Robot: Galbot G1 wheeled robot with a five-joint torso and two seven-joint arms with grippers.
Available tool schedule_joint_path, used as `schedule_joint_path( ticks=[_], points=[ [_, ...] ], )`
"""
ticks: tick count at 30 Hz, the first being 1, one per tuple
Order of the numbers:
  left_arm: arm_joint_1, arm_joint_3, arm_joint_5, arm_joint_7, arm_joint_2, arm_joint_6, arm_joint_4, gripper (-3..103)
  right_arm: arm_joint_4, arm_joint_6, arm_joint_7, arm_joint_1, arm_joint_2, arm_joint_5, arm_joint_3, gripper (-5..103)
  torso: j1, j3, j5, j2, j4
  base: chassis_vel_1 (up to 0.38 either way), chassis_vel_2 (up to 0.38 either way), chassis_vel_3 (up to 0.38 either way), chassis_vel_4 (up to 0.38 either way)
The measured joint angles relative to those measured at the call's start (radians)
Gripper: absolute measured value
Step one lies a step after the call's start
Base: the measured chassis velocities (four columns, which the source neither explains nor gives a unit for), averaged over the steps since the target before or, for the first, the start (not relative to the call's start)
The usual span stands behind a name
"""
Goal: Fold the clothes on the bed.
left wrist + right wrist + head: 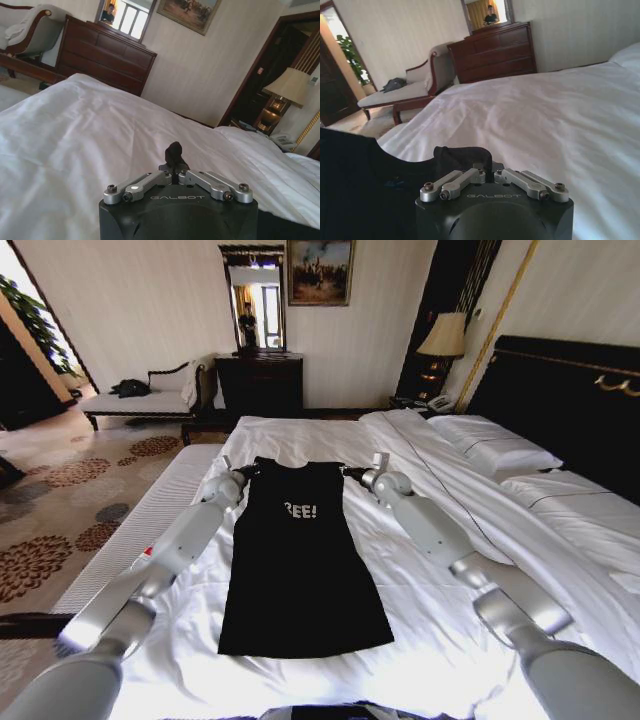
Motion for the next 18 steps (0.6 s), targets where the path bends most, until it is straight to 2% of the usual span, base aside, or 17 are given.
schedule_joint_path(
  ticks=[1,4,6,8,13,18],
  points=[
    [-0.016,-0.001,0.020,0.009,-0.029,-0.004,0.043,1,-0.016,0.008,-0.001,-0.001,0.001,-0.006,0.008,2,0.000,0.000,-0.0002,0.000,0.0001,0.000,0.000,0.000,0.000],
    [-0.032,-0.023,0.086,0.022,-0.103,-0.014,0.133,1,-0.060,0.029,-0.001,-0.007,0.010,-0.019,0.035,2,0.000,0.000,-0.0002,0.000,-0.0017,0.000,0.000,0.000,0.000],
    [-0.027,-0.027,0.097,0.025,-0.109,-0.015,0.138,1,-0.068,0.034,0.000,-0.010,0.014,-0.023,0.042,2,0.000,0.000,-0.0001,0.000,-0.0019,0.000,0.000,0.000,0.000],
    [-0.010,-0.029,0.122,0.033,-0.110,-0.018,0.142,1,-0.088,0.047,0.002,-0.014,0.022,-0.036,0.051,2,0.000,0.000,0.0001,0.000,-0.0008,0.000,0.000,0.000,0.000],
    [0.014,-0.045,0.164,0.042,-0.116,-0.030,0.166,1,-0.123,0.079,0.002,-0.020,0.039,-0.059,0.064,2,0.000,0.000,-0.0006,0.000,0.0003,0.000,0.000,0.000,0.000],
    [0.060,-0.048,0.169,0.039,-0.089,-0.040,0.095,1,-0.075,0.098,0.008,-0.066,0.023,-0.075,0.089,2,0.000,0.000,-0.0004,0.000,-0.0003,0.000,0.000,0.000,0.000]
  ],
)
